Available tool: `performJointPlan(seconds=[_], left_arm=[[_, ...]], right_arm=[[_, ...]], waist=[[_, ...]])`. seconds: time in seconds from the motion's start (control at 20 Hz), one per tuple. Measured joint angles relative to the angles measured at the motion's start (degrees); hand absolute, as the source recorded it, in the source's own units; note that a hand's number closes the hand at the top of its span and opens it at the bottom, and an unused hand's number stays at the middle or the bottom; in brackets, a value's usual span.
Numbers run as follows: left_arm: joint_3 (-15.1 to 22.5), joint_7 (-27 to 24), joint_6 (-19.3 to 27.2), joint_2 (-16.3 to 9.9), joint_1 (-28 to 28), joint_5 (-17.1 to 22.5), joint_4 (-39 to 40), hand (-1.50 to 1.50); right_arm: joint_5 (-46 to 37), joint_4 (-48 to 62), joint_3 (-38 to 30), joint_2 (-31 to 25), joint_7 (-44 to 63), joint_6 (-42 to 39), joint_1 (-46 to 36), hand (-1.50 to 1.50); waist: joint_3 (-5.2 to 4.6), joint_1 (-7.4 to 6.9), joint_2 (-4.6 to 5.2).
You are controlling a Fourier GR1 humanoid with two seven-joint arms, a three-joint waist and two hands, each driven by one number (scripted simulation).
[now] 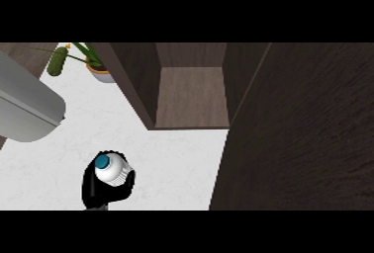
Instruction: Pick up the bottled water, place it into the cabinet and close the cabinet
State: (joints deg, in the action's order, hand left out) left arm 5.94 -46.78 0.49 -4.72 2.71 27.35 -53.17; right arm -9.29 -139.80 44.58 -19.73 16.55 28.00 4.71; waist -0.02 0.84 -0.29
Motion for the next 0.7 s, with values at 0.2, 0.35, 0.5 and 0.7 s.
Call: performJointPlan(seconds=[0.2, 0.35, 0.5, 0.7], left_arm=[[2.96, 4.82, 0.75, -0.02, -1.16, -1.42, -6.38, 1.50], [4.45, 8.75, 1.12, 0.38, -3.08, -0.96, -12.12, 1.50], [6.19, 12.07, 2.56, 1.04, -4.57, -1.39, -17.31, 1.50], [7.93, 16.64, 5.49, 1.41, -5.38, -2.56, -24.23, 1.50]], right_arm=[[-0.04, -0.02, 0.31, 0.18, 0.53, 0.69, -0.16, -1.50], [-0.13, -0.02, 1.24, 0.08, 0.77, 1.20, -0.11, -1.50], [-0.15, -0.01, 1.05, -0.18, 0.78, 1.47, -0.16, -1.50], [-0.18, 0.18, 0.38, 0.41, 2.02, 1.40, -1.58, -1.50]], waist=[[0.01, -0.36, 0.00], [0.02, -0.53, -0.02], [0.01, -0.58, 0.01], [0.01, -0.69, 0.05]])
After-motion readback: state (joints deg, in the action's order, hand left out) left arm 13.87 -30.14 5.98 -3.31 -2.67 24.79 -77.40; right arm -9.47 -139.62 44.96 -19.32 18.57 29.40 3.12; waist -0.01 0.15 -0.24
